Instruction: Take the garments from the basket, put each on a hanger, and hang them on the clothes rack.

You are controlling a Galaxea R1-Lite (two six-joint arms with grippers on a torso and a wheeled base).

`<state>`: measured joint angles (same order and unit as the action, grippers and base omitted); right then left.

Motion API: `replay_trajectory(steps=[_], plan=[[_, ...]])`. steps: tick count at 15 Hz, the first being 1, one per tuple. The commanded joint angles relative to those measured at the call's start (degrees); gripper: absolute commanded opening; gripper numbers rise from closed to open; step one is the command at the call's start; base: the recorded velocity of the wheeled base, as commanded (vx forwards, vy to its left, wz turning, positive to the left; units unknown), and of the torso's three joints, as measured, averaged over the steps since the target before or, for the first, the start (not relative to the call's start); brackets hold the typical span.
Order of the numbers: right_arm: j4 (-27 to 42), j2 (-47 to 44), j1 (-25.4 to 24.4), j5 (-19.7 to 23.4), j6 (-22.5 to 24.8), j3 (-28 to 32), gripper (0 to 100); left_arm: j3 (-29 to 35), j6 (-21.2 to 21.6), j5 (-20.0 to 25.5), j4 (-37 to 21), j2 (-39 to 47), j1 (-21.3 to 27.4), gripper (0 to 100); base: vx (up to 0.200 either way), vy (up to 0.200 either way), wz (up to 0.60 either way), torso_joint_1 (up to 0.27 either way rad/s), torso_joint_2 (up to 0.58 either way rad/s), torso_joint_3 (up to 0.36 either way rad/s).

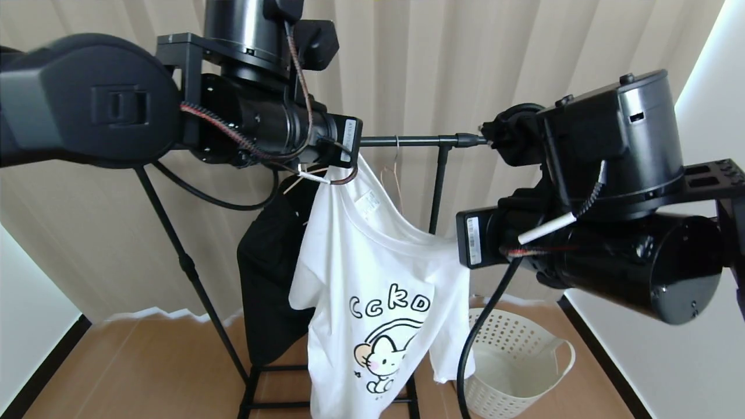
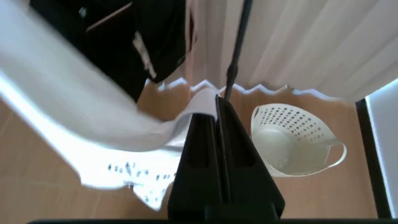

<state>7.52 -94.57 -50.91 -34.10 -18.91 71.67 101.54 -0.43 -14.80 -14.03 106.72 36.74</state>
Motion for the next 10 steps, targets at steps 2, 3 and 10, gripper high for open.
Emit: replay_trajectory(steps=[2, 3, 10], plan=[[2.6, -1.9, -8.7, 0.5, -0.3, -0.5, 0, 13.1, 1.0, 1.7, -0.4, 11.7, -0.2, 0, 0.000, 0.000, 0.00, 0.000, 0.00, 0.000], [2.0, -3.8, -10.5, 0.5, -1.0, -0.3, 0, 13.1, 2.2, 3.7, 0.1, 13.0, -0.7, 0, 0.000, 0.000, 0.00, 0.000, 0.00, 0.000], [-4.9, -9.2, -15.2, 0.9, -11.5, 3.3, 0, 13.1, 4.0, 7.2, 1.3, 12.9, -0.8, 0, 0.000, 0.000, 0.00, 0.000, 0.00, 0.000]])
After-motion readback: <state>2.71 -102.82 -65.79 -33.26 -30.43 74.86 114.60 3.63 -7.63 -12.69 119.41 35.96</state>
